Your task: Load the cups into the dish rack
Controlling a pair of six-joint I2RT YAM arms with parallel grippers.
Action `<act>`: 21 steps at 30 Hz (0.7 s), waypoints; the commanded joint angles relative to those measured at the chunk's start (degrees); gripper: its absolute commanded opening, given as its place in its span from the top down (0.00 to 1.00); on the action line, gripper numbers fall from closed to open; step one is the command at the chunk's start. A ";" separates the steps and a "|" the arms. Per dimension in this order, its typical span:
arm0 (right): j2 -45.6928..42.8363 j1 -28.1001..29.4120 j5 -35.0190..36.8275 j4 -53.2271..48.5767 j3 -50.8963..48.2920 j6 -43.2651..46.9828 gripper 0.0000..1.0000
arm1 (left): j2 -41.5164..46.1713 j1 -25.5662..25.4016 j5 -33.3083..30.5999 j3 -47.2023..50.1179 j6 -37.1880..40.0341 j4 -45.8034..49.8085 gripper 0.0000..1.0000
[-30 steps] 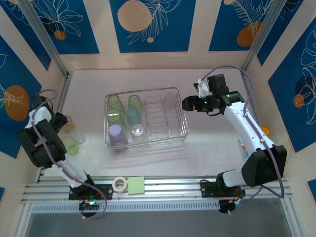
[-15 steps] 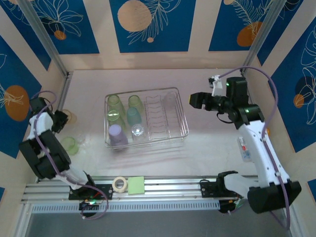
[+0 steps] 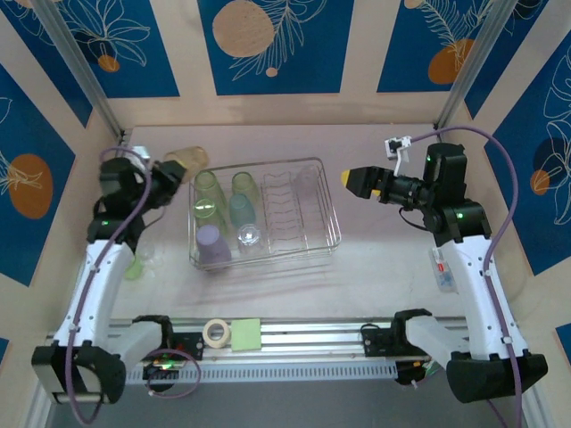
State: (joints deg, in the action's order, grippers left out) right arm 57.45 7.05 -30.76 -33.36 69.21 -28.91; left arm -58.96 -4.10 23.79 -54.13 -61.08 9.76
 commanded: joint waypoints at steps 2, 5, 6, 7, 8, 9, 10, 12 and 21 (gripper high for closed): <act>0.26 5.70 -5.07 3.26 3.67 -4.10 0.11 | -2.04 -10.53 2.36 1.99 -10.08 -13.42 1.00; 1.63 12.61 -4.27 5.51 3.95 -3.35 0.07 | -4.04 -15.52 4.31 5.55 -15.98 -24.67 1.00; 1.86 14.37 -4.10 7.15 3.52 -3.58 0.06 | -4.59 -16.24 5.16 7.03 -18.82 -28.77 1.00; 2.11 16.05 -4.18 9.11 2.86 -3.70 0.05 | -5.20 -16.91 6.24 8.80 -22.15 -34.38 1.00; 2.45 17.33 -4.51 10.82 2.25 -3.61 0.04 | -5.76 -17.44 7.10 10.24 -24.80 -39.22 1.00; 2.99 18.21 -4.29 11.58 1.99 -3.55 0.03 | -6.11 -17.80 7.82 11.21 -26.63 -42.08 1.00; 3.87 18.80 -4.15 11.57 2.07 -3.48 0.03 | -6.32 -18.28 8.75 12.03 -28.00 -44.42 1.00; 5.50 19.30 -4.79 11.65 2.25 -2.93 0.03 | -6.19 -18.75 10.16 12.76 -28.33 -45.97 1.00; 13.94 20.90 -6.37 13.56 4.53 -1.49 0.01 | -3.59 -23.24 9.26 14.58 -24.79 -43.00 1.00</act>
State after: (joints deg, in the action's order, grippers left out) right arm 68.99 26.96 -35.27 -21.82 71.92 -31.59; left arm -63.81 -24.97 31.79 -39.57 -86.96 -30.70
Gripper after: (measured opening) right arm 0.992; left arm 0.123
